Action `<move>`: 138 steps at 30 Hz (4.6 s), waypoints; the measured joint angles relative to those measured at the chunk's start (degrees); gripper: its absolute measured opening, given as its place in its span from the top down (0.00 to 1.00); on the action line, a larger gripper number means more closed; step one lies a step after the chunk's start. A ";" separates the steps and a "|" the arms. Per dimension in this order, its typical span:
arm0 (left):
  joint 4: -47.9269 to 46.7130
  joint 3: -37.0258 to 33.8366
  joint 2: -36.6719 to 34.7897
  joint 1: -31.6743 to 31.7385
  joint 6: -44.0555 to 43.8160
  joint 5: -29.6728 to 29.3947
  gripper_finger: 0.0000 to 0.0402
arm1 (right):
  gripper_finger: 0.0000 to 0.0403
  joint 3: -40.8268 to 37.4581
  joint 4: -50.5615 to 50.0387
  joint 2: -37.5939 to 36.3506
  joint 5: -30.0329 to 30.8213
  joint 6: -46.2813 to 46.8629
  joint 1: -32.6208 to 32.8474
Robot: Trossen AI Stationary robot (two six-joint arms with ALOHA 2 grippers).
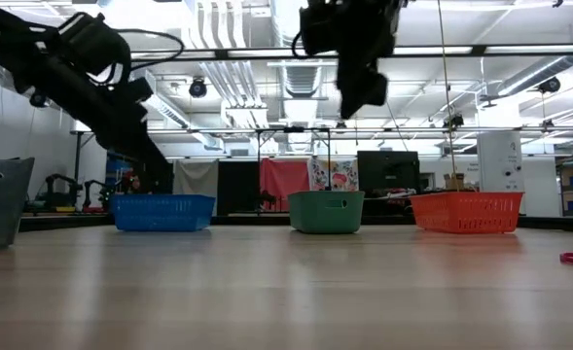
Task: Sort rubber bands into baskets
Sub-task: Put the red rubber band into the orange bin
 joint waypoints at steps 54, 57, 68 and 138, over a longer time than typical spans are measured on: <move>12.07 0.00 -6.76 -4.07 3.87 9.36 0.63 | 0.63 -20.99 6.83 9.93 10.19 60.58 31.39; 11.96 0.00 -6.72 -4.07 3.87 9.36 0.63 | 0.76 -21.00 7.32 9.96 11.11 59.18 31.41; 11.38 0.00 -5.52 -4.07 3.82 9.34 0.63 | 0.98 -20.71 8.56 9.13 15.86 49.45 31.54; 22.29 -0.02 -6.32 -14.48 -10.55 16.75 0.70 | 0.98 -33.53 -8.14 -20.73 61.37 40.73 -8.90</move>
